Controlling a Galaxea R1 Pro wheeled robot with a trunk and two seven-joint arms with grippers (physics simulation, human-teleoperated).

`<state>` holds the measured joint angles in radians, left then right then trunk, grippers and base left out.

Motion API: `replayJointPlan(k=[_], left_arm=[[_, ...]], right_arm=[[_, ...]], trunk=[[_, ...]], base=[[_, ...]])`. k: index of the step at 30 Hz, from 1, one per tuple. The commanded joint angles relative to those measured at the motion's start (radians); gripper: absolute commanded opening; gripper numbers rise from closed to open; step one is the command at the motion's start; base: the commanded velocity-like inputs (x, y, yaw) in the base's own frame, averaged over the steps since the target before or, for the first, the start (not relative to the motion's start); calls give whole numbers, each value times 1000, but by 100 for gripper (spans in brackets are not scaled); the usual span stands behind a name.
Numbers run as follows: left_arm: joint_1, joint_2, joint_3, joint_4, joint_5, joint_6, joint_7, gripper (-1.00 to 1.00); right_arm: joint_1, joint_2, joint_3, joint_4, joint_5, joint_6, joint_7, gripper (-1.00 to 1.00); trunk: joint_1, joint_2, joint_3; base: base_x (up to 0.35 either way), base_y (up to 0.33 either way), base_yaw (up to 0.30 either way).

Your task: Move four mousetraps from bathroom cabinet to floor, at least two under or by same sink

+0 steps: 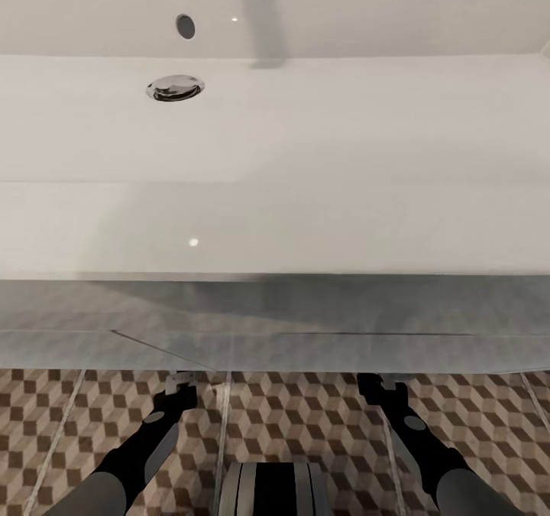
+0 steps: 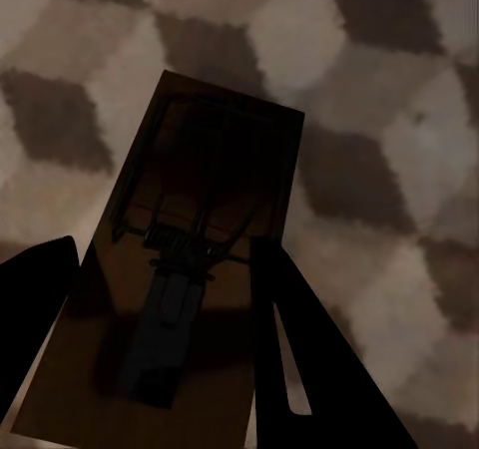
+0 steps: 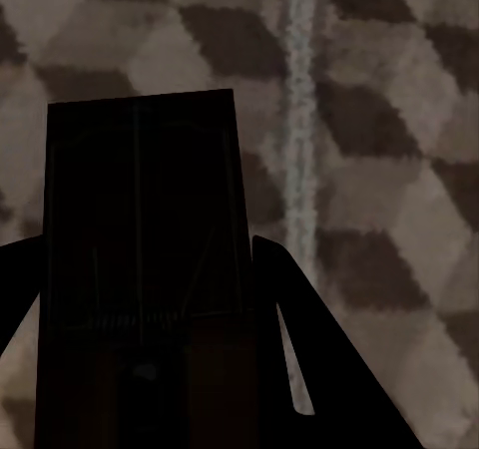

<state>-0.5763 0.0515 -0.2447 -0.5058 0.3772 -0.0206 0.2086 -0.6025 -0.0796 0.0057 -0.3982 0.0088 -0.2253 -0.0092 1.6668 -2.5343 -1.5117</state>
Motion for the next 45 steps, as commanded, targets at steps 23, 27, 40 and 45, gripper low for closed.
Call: replayJointPlan(k=[23, 27, 40, 45], left_arm=[[0, 1, -5, -6, 9, -15, 14, -100], [0, 1, -5, -6, 9, -15, 14, -100], [0, 1, -5, -6, 9, -15, 14, -100], [0, 2, -5, -6, 9, -15, 14, -100]], right_arm=[[0, 0, 0, 2, -3, -5, 0, -100], [0, 0, 2, 2, -1, -4, 1, -100], [0, 0, 2, 2, -3, -4, 1, -100], [0, 0, 2, 2, -3, -4, 1, -100]], trunk=[[2, -1, -20], [2, -1, -20], [4, -2, -35], [4, -2, -35]], base=[[0, 0, 0], [0, 0, 0], [0, 0, 0], [0, 0, 0]])
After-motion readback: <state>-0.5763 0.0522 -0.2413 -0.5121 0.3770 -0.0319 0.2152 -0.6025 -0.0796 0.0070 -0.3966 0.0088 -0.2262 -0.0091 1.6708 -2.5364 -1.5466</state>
